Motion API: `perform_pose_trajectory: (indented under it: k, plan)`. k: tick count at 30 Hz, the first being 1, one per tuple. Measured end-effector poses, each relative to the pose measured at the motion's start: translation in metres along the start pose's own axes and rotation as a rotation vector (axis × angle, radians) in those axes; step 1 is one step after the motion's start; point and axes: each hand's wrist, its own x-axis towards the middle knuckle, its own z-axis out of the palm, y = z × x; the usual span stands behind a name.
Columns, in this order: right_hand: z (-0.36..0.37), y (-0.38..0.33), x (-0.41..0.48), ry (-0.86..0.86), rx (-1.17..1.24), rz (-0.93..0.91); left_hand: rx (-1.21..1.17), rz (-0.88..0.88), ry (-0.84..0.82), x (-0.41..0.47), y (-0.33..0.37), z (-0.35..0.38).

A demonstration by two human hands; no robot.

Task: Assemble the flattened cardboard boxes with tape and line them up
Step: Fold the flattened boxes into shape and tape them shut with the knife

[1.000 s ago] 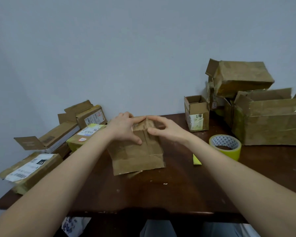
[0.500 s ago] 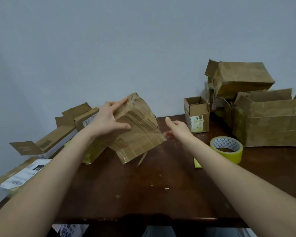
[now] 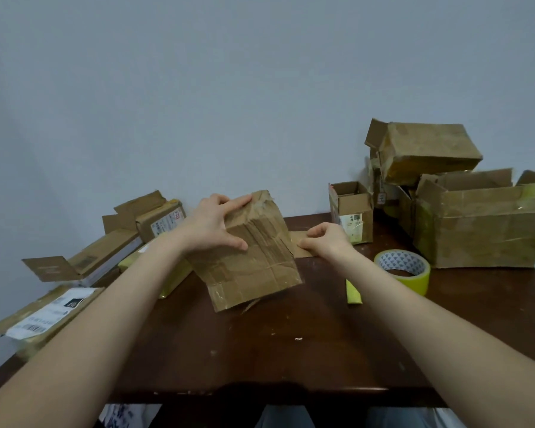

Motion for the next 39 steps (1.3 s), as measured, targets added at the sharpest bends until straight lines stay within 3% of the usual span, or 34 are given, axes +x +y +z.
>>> perform_pose_trajectory:
  k: [3,4,7,10,12,14,23,27,30,39]
  plan:
    - [-0.005,0.004,-0.002,0.061,-0.495,-0.053,0.084,0.008,-0.094,0.003,0.012,0.025]
    - [-0.006,0.004,-0.001,0.105,-0.494,-0.095,0.128,0.012,-0.119,0.004,0.015,0.035]
    - [-0.003,-0.002,0.000,0.161,-0.186,-0.399,0.121,-0.003,-0.159,0.007,0.022,0.060]
    - [0.006,-0.017,-0.006,-0.073,-0.333,-0.600,0.159,0.037,-0.172,0.014,0.037,0.076]
    - [0.010,-0.015,-0.006,-0.175,-0.600,-0.569,0.232,0.067,-0.175,0.018,0.046,0.082]
    - [0.008,-0.005,-0.002,-0.197,-0.698,-0.516,0.223,0.075,-0.178,0.021,0.044,0.082]
    - [0.024,-0.010,0.001,-0.314,-0.698,-0.440,0.280,0.082,-0.092,-0.002,0.001,0.083]
    - [0.025,-0.019,-0.001,-0.267,-0.921,-0.554,0.293,0.075,-0.102,-0.006,0.002,0.087]
    - [0.023,-0.017,-0.010,-0.326,-0.973,-0.665,0.289,0.077,-0.099,-0.005,0.002,0.088]
    - [0.033,-0.007,-0.017,-0.296,-0.954,-0.578,0.302,0.109,-0.130,0.002,-0.004,0.088]
